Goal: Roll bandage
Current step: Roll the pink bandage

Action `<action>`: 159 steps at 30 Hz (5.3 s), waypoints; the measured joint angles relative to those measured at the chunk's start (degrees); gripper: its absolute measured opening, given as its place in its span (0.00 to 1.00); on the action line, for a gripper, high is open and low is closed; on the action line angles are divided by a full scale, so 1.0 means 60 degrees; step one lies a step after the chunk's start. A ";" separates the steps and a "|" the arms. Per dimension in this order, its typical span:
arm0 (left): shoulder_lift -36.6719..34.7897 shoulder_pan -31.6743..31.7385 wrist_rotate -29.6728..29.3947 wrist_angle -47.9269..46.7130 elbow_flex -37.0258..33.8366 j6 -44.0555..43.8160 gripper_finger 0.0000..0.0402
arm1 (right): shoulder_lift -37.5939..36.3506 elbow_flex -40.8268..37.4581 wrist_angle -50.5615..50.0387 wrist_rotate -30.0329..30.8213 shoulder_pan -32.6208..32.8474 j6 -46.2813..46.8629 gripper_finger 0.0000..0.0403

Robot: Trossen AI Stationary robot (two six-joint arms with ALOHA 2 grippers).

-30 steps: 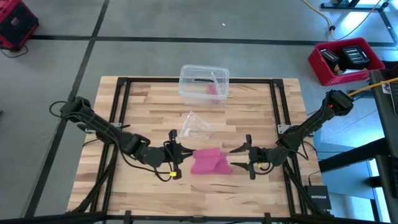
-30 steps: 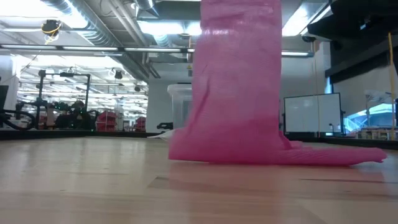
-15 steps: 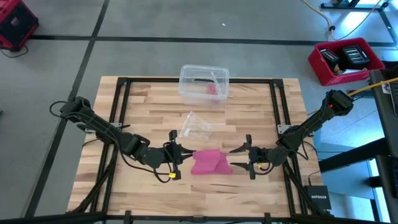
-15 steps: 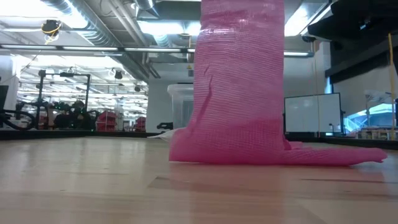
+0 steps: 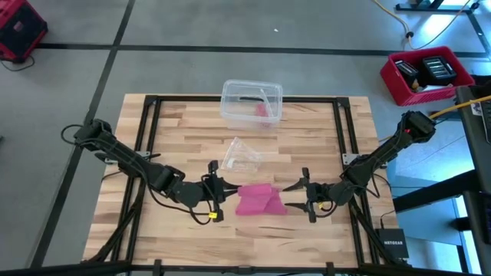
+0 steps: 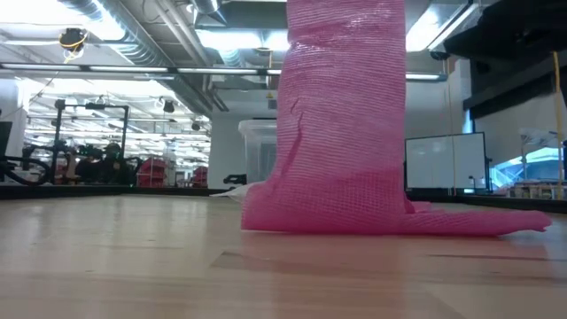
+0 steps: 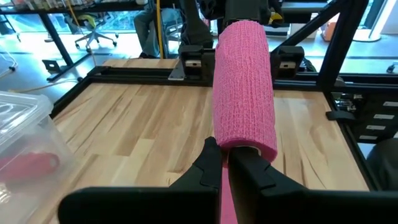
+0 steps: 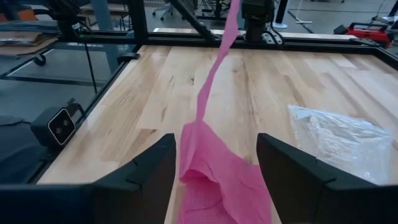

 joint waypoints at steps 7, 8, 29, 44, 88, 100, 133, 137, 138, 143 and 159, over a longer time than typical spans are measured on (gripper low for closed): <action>0.0000 0.0000 0.0000 0.0003 0.0000 -0.0008 0.01 | 0.0000 0.0000 -0.0007 -0.0005 0.0000 0.0002 0.56; 0.0000 0.0000 0.0000 0.0004 0.0000 -0.0008 0.01 | 0.0000 0.0000 -0.0007 -0.0002 0.0000 0.0001 0.56; 0.0004 -0.0085 -0.0001 0.0062 0.0004 0.0121 0.01 | 0.0000 0.0000 -0.0007 -0.0004 0.0000 0.0003 0.56; 0.0004 -0.0036 -0.0001 0.0263 0.0004 0.0492 0.01 | -0.0004 0.0007 0.0722 -0.0257 0.0000 0.0661 0.56; 0.0018 -0.0724 0.0006 -0.3494 0.7522 0.4431 0.01 | -0.0033 0.6619 -0.7509 0.0110 -0.0062 -0.0961 0.56; 0.0332 -0.0581 -0.0003 -0.4787 0.7522 0.3558 0.01 | 0.0011 0.3792 -0.1942 -0.0062 -0.0265 -0.2420 0.56; 0.2133 0.0007 -0.1180 -0.7745 0.7515 0.0484 0.01 | -0.0270 0.4900 -0.2518 0.0545 0.0566 -0.2647 0.56; 0.2410 0.0076 -0.1172 -0.7729 0.7515 0.0524 0.01 | -0.0004 0.4903 -0.2242 0.1046 0.0554 -0.3191 0.56; 0.2443 0.0081 -0.1173 -0.7731 0.7515 0.0524 0.01 | 0.0043 0.4903 -0.2243 0.1091 0.0554 -0.3230 0.56; 0.2499 0.0091 -0.1169 -0.7673 0.7515 0.0535 0.01 | 0.0051 0.4903 -0.2252 0.1250 0.0556 -0.3258 0.56; 0.2499 0.0076 -0.1076 -0.7198 0.7515 0.0982 0.01 | 0.0149 0.4903 -0.2580 0.1966 0.0572 -0.3370 0.56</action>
